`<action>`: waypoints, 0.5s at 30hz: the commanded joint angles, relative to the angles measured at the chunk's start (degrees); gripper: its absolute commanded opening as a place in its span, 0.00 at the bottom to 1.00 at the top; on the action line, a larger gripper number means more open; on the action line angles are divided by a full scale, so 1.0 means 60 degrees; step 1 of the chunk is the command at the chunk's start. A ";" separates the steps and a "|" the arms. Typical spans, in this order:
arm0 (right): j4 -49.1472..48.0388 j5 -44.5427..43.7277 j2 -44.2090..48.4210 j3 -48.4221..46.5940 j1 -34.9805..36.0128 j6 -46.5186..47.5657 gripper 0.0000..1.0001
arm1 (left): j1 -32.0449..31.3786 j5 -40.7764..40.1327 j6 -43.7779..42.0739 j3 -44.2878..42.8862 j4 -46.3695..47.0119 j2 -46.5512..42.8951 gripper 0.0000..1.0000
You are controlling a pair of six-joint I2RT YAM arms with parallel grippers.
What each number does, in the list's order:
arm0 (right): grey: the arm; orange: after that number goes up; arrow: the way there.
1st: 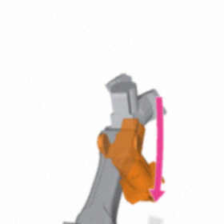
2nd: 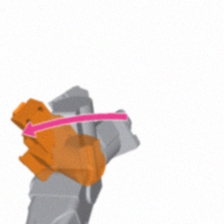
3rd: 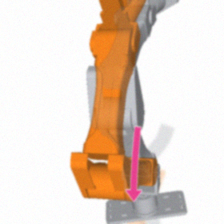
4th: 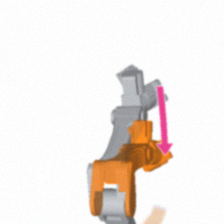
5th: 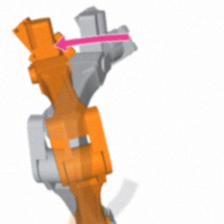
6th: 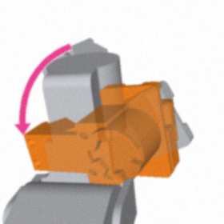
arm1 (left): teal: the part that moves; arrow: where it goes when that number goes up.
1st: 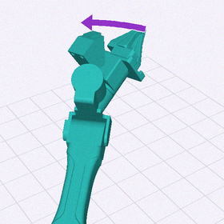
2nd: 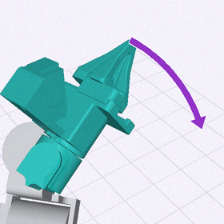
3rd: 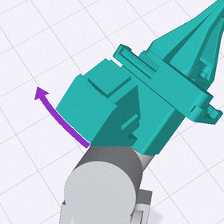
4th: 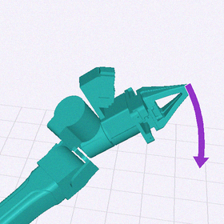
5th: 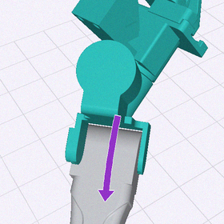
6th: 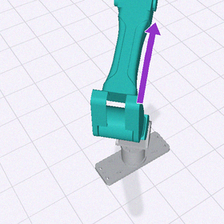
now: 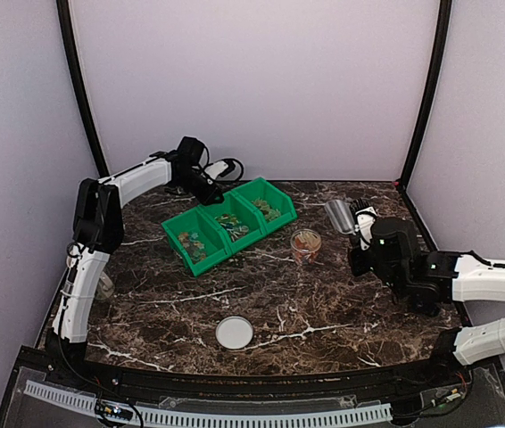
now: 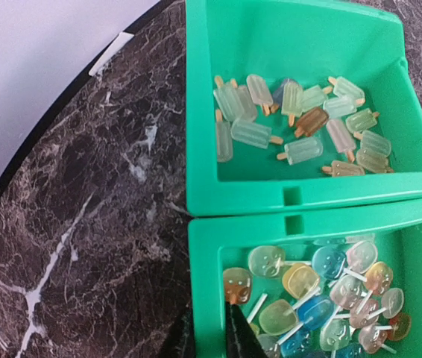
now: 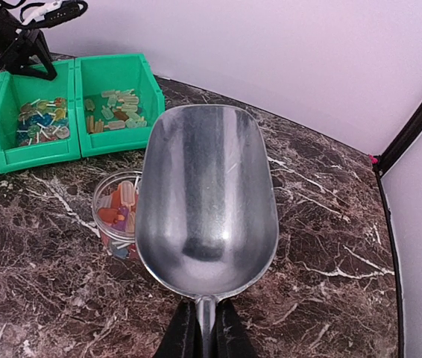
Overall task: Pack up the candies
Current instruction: Place the plate at the center of the board.
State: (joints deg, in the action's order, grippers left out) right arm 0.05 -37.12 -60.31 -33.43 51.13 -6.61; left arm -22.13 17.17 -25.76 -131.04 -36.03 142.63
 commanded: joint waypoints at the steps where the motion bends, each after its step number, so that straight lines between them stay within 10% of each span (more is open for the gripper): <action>1: -0.0255 -0.0278 -0.0009 -0.0317 0.0089 -0.0182 0.00 | -0.0031 0.0231 0.0096 0.0037 0.0806 -0.0110 0.16; 8: -0.0258 -0.0268 -0.0040 -0.0250 0.0077 -0.0229 0.00 | -0.0032 0.0180 0.0394 -0.0023 0.0906 -0.0133 0.22; 15: -0.0226 -0.0194 -0.0219 -0.0251 0.0078 -0.0268 0.00 | -0.0032 -0.0481 0.1726 -0.0135 0.1287 -0.0992 0.56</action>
State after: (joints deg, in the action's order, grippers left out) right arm 0.12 -37.39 -61.12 -33.50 51.18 -7.25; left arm -22.13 16.58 -21.43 -131.02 -30.44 142.80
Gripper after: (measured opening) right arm 0.084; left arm 0.488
